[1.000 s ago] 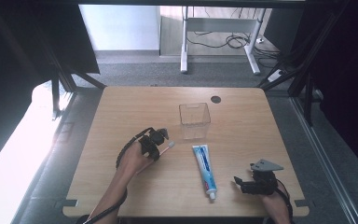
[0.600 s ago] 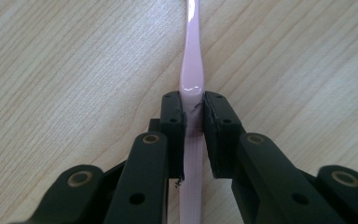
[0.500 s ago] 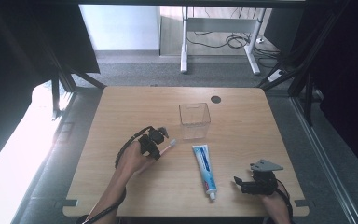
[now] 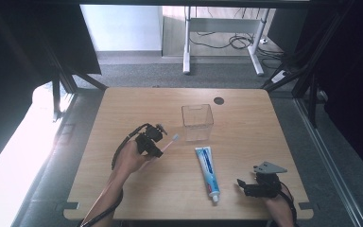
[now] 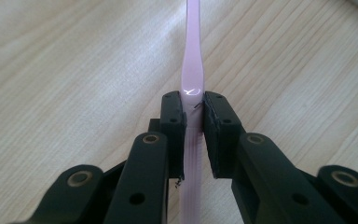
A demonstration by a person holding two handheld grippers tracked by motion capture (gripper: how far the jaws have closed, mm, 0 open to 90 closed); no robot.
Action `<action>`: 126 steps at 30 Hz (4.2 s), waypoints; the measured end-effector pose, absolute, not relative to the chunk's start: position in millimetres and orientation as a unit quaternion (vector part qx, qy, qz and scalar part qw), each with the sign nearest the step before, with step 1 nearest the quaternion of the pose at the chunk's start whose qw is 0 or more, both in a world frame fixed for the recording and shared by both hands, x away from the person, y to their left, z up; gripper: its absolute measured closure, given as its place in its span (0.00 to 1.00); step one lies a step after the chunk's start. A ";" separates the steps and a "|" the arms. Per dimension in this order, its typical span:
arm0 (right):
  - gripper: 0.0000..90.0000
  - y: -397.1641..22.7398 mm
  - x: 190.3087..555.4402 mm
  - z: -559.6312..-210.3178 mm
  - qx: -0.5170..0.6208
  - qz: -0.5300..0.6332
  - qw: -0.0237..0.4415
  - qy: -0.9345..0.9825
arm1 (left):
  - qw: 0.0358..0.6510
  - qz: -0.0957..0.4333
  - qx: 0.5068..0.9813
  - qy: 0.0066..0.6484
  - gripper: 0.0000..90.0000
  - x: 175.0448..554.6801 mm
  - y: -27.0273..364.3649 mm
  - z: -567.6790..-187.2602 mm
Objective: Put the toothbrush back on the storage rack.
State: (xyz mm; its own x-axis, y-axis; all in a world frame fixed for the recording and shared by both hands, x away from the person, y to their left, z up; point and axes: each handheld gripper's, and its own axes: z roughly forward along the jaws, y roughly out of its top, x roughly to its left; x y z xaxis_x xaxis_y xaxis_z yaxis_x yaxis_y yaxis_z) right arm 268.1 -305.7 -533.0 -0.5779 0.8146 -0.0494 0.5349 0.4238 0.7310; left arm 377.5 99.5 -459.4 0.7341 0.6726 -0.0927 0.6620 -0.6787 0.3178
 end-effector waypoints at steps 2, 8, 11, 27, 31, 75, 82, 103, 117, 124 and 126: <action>0.14 -305.8 268.1 -533.1 0.412 0.344 0.204 0.819 | 0.180 0.018 0.913 0.366 0.88 376.5 101.5 -454.6; 0.14 -306.0 268.1 -533.1 0.412 0.346 0.204 0.818 | 0.207 0.027 0.909 0.362 0.88 374.1 105.0 -441.9; 0.14 -306.2 268.1 -533.0 0.412 0.348 0.202 0.817 | 0.219 0.034 0.906 0.360 0.88 373.6 105.9 -436.3; 0.01 -306.5 269.5 -533.8 0.413 0.360 0.187 0.815 | 0.260 0.056 0.899 0.348 0.88 381.5 101.2 -405.4; 0.00 -305.6 269.9 -534.6 0.411 0.360 0.182 0.818 | 0.266 0.059 0.899 0.344 0.88 384.9 98.9 -400.5; 0.00 -305.7 269.4 -533.4 0.410 0.362 0.187 0.816 | 0.343 0.112 0.873 0.327 0.88 426.5 54.4 -364.3; 0.00 -305.9 269.5 -533.3 0.409 0.363 0.187 0.816 | 0.354 0.118 0.869 0.325 0.88 433.6 45.5 -361.2; 0.00 -306.3 269.9 -533.8 0.409 0.365 0.185 0.816 | 0.385 0.132 0.853 0.326 0.88 453.5 19.6 -359.5; 0.01 -306.5 269.9 -534.2 0.410 0.365 0.183 0.816 | 0.390 0.147 0.847 0.331 0.88 466.2 8.4 -371.0; 0.01 -306.6 269.9 -534.3 0.409 0.365 0.182 0.816 | 0.387 0.154 0.848 0.329 0.88 470.9 0.8 -381.0; 0.01 -306.5 270.0 -534.4 0.409 0.365 0.182 0.816 | 0.388 0.157 0.846 0.330 0.88 471.2 -0.9 -383.3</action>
State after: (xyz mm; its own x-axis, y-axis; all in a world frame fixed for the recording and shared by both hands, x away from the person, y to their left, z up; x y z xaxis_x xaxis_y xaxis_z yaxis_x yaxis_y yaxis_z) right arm 270.0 -306.5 -534.4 -0.5994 0.8004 0.0017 0.5350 0.3991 0.7446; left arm 471.2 -0.9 -383.3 0.7327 0.6805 0.0083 0.4372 -0.4800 0.7605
